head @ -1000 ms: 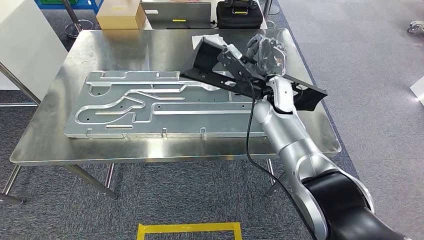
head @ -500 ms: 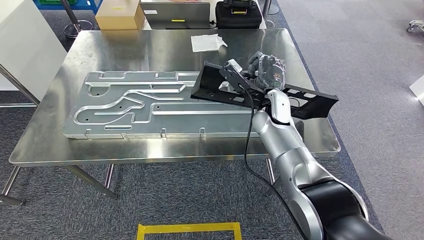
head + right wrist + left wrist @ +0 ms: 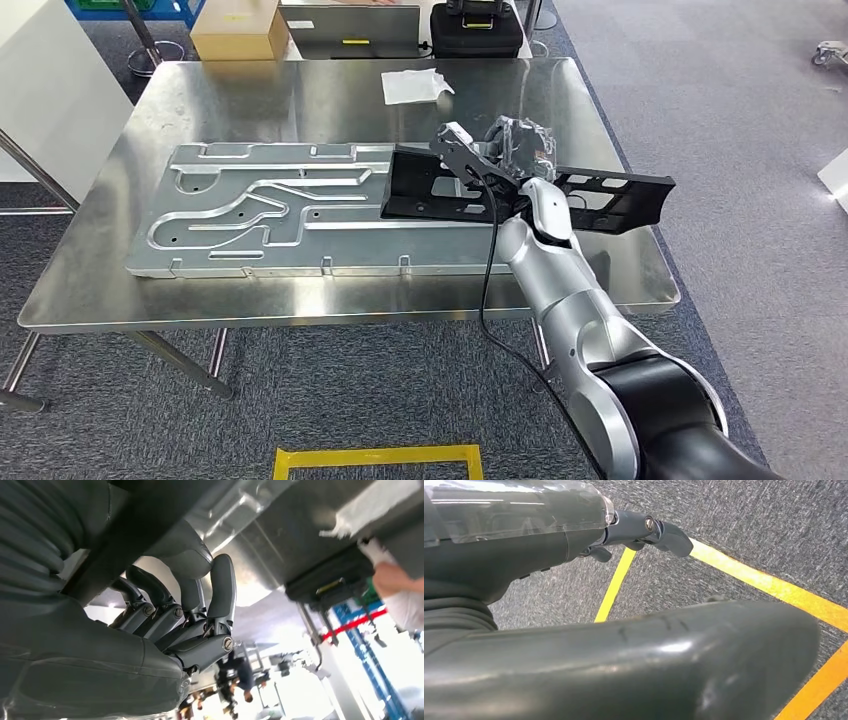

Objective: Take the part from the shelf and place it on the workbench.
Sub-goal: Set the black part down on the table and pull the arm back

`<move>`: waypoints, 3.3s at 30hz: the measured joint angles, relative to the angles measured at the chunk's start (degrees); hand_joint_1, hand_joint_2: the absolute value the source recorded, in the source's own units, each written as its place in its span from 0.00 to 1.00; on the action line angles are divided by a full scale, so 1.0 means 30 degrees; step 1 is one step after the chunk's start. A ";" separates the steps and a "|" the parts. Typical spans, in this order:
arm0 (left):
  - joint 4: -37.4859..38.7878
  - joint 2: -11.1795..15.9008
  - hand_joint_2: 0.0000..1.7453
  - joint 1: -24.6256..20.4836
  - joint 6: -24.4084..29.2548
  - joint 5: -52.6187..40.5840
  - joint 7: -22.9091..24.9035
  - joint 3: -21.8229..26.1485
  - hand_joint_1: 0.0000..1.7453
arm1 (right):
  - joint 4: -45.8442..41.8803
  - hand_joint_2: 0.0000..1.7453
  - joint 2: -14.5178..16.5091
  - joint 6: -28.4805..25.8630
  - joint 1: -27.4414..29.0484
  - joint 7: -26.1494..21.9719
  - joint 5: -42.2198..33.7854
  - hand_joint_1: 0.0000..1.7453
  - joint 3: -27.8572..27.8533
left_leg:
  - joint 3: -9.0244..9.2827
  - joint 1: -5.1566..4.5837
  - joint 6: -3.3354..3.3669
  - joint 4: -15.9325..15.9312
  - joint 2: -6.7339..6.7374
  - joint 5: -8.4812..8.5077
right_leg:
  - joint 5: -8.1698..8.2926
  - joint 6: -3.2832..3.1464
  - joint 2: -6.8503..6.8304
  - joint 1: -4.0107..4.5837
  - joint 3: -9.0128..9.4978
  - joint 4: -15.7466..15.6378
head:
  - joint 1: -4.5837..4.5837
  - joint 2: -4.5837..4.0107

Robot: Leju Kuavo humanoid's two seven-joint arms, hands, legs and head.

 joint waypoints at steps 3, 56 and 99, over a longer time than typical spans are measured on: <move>0.0000 0.0000 0.00 -0.0033 0.0024 0.0018 -0.0004 0.0055 0.00 | 0.0308 1.00 0.0527 0.0627 -0.0007 -0.0198 0.0361 1.00 -0.0005 | 0.0012 0.0001 -0.0007 0.0000 0.0016 -0.0004 | 0.0000 0.0000 0.0016 0.0002 0.0003 0.0001 | 0.0000 0.0000; 0.0000 -0.0036 0.00 -0.0115 0.1131 0.0062 -0.0647 0.0960 0.00 | 0.3313 1.00 0.2813 -0.0849 0.2222 -0.2426 0.2701 1.00 0.0862 | 0.0579 0.0094 -0.0215 -0.0015 0.0318 -0.0201 | -0.0096 -0.0186 0.0279 0.0095 0.0461 -0.0017 | 0.0000 0.0000; 0.0000 -0.0102 0.00 -0.0070 0.1239 -0.0211 -0.0854 0.1820 0.00 | 0.1925 1.00 0.0958 0.0271 0.2361 -0.5364 -0.0116 1.00 -0.1169 | 0.0602 0.0116 -0.0185 -0.0008 0.0228 -0.0179 | -0.0076 -0.0211 0.0177 0.0105 0.0530 -0.0057 | 0.0000 0.0000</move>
